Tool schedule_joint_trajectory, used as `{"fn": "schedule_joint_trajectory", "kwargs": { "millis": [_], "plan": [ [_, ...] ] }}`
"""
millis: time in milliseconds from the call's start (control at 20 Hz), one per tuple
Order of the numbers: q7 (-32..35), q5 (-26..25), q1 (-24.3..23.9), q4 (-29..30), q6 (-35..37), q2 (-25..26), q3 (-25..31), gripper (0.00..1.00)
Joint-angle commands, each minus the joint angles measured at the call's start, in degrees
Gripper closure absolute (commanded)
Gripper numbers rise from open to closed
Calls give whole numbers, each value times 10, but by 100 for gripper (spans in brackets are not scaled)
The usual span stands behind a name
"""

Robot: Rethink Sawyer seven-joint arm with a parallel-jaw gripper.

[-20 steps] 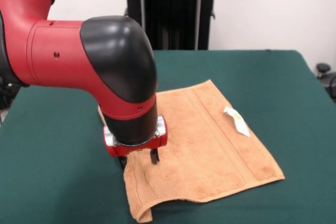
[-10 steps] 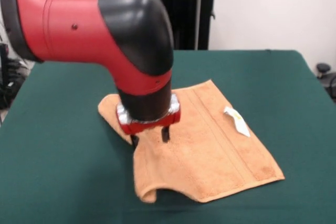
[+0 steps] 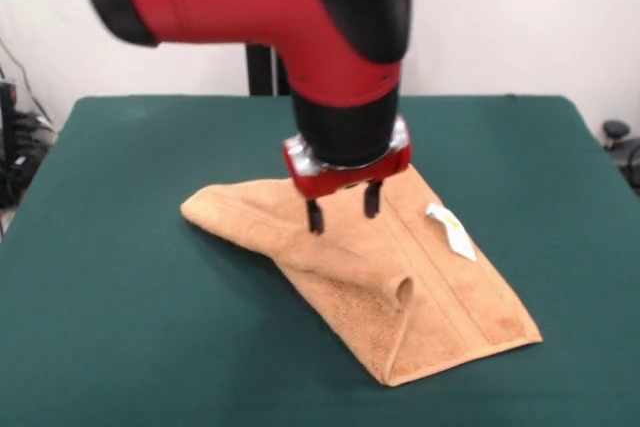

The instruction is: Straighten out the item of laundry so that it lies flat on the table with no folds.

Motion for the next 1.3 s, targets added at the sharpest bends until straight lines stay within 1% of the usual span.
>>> {"fn": "schedule_joint_trajectory", "kwargs": {
  "millis": [50, 550, 800, 1150, 1300],
  "plan": [
    [104, 27, 24, 103, -33, -3, -1, 0],
    [103, 35, 19, 121, -58, -4, -7, 0],
    [114, 33, 14, 142, -97, 11, -9, 0],
    [162, 29, 40, 187, -159, 9, -30, 0],
    [180, 26, 58, 188, -196, 29, -42, 0]
  ]
}}
